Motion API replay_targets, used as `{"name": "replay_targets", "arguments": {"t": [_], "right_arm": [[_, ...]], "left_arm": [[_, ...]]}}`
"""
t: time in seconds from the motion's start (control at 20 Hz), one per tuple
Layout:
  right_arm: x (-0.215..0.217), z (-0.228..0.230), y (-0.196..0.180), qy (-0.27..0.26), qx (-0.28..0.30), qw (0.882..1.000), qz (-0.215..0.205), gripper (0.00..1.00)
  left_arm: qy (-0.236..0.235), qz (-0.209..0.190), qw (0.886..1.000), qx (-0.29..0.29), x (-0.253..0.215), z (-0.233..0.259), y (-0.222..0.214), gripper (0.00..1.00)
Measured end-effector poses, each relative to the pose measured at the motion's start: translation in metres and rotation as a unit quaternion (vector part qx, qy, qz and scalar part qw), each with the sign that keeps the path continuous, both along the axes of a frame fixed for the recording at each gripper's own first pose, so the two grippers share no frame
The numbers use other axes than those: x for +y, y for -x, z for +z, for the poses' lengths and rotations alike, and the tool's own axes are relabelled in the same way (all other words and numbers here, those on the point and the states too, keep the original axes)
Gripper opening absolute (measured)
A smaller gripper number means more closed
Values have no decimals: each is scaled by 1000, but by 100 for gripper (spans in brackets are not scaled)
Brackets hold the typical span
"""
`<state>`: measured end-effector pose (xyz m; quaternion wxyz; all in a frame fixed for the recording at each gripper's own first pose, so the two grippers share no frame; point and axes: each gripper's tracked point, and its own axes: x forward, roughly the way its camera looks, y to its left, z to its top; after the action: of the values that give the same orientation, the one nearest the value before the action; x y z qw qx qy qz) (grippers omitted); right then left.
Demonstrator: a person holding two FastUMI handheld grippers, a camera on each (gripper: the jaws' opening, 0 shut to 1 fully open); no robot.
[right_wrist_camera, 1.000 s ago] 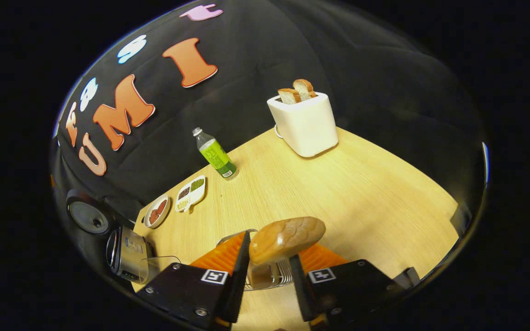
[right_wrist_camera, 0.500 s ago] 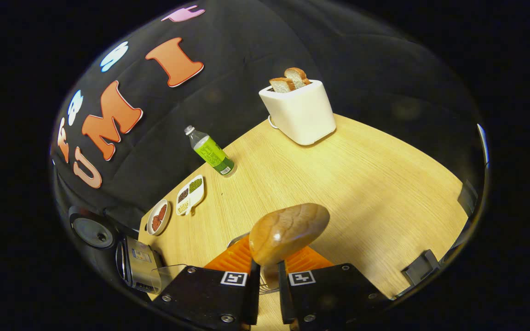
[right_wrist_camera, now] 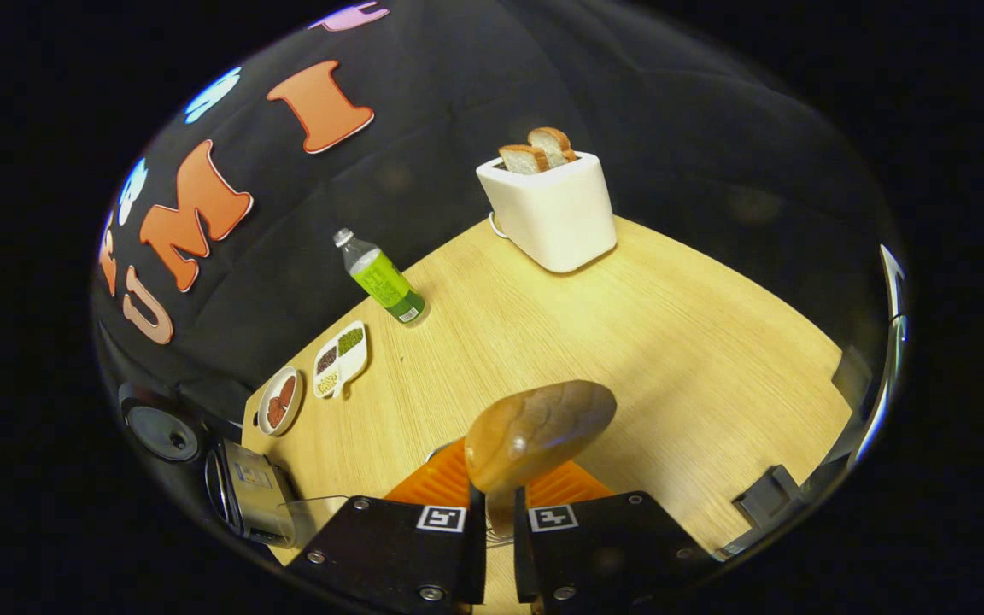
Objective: Close the left gripper, press the button to open the rice cooker; take a wooden spoon from the chopstick holder with the right hand, scoop a spoonful of rice and pour it into the rice cooker, then put the wooden spoon back into the chopstick holder.
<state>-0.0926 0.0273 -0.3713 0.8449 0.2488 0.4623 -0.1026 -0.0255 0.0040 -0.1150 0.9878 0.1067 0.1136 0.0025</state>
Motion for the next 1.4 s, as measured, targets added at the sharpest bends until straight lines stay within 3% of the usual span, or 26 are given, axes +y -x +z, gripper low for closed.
{"name": "replay_targets", "arguments": {"t": [0.15, 0.2, 0.25, 0.3, 0.4, 0.5, 0.7, 1.15, 1.4], "right_arm": [[4, 29, -10, 17, -27, 999, 21, 13], [5, 41, -13, 23, -38, 999, 25, 13], [8, 53, -16, 28, -48, 998, 32, 13], [10, 65, -18, 34, -59, 997, 37, 13], [18, 92, -23, 43, -84, 994, 51, 12], [32, 118, -25, 45, -108, 991, 72, 13], [75, 144, -26, 37, -137, 984, 112, 13], [142, 90, 14, 79, -92, 974, 192, 13], [145, 52, 30, 164, -61, 962, 211, 13]], "left_arm": [[-1, -4, 1000, 0, 6, -3, 0, 98], [-1, -6, 1000, -2, 7, -4, 0, 89], [-4, -5, 1000, -4, 10, -5, -1, 98], [-6, -4, 1000, -6, 13, -5, -2, 89], [-5, -3, 1000, -6, 19, -7, -3, 89], [0, -3, 1000, -4, 23, -11, -5, 100], [0, -11, 1000, 5, 30, -20, -10, 100], [-21, -22, 999, 15, 63, -38, -8, 100], [-28, -23, 999, 29, 87, -47, -9, 98]]}}
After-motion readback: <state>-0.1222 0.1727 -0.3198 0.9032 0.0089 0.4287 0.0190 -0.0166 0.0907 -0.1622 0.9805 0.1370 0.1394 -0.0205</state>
